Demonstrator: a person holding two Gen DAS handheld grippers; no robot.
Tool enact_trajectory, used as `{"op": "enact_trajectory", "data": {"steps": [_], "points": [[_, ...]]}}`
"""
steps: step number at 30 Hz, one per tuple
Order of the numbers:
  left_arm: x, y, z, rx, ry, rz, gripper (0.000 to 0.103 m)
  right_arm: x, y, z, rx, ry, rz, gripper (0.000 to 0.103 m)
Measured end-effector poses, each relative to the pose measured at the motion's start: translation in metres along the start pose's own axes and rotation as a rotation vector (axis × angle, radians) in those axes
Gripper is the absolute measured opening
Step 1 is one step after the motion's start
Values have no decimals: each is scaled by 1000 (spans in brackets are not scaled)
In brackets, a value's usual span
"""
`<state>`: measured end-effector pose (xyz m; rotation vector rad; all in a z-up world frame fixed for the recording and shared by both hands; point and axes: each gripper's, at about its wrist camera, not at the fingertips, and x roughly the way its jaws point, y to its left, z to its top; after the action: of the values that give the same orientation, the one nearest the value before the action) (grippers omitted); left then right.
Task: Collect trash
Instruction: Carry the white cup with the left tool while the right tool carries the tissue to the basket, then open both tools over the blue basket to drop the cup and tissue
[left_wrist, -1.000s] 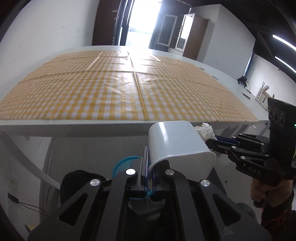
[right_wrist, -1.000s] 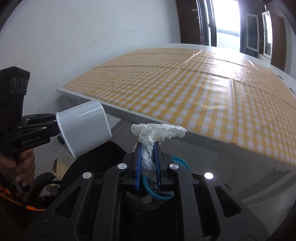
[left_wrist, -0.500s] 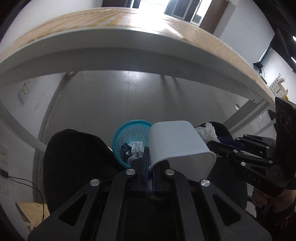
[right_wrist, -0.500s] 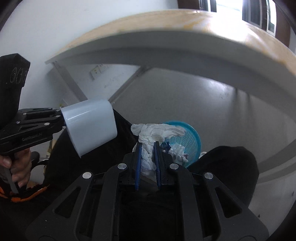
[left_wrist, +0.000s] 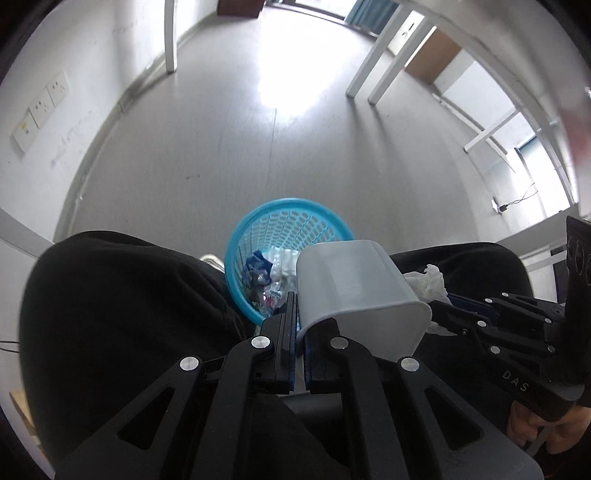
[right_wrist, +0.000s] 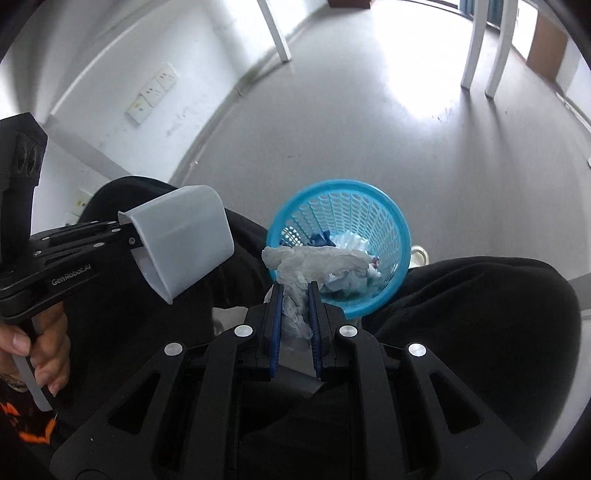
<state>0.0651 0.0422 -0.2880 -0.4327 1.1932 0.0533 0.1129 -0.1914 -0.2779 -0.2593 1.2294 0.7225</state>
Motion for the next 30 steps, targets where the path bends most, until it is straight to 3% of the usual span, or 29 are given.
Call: {"op": "enact_trajectory", "data": {"steps": [8, 14, 24, 26, 27, 30], "points": [[47, 5, 19, 16, 83, 9, 2, 49, -14, 14, 66, 104, 18, 13], [97, 16, 42, -71, 214, 7, 2, 97, -37, 32, 123, 183, -12, 13], [148, 18, 56, -109, 284, 49, 3, 149, -69, 44, 254, 260, 5, 19], [148, 18, 62, -112, 259, 44, 28, 153, -71, 45, 260, 257, 12, 30], [146, 19, 63, -115, 241, 41, 50, 154, -72, 46, 268, 253, 17, 39], [140, 24, 66, -147, 218, 29, 53, 153, -78, 46, 292, 237, 24, 47]]}}
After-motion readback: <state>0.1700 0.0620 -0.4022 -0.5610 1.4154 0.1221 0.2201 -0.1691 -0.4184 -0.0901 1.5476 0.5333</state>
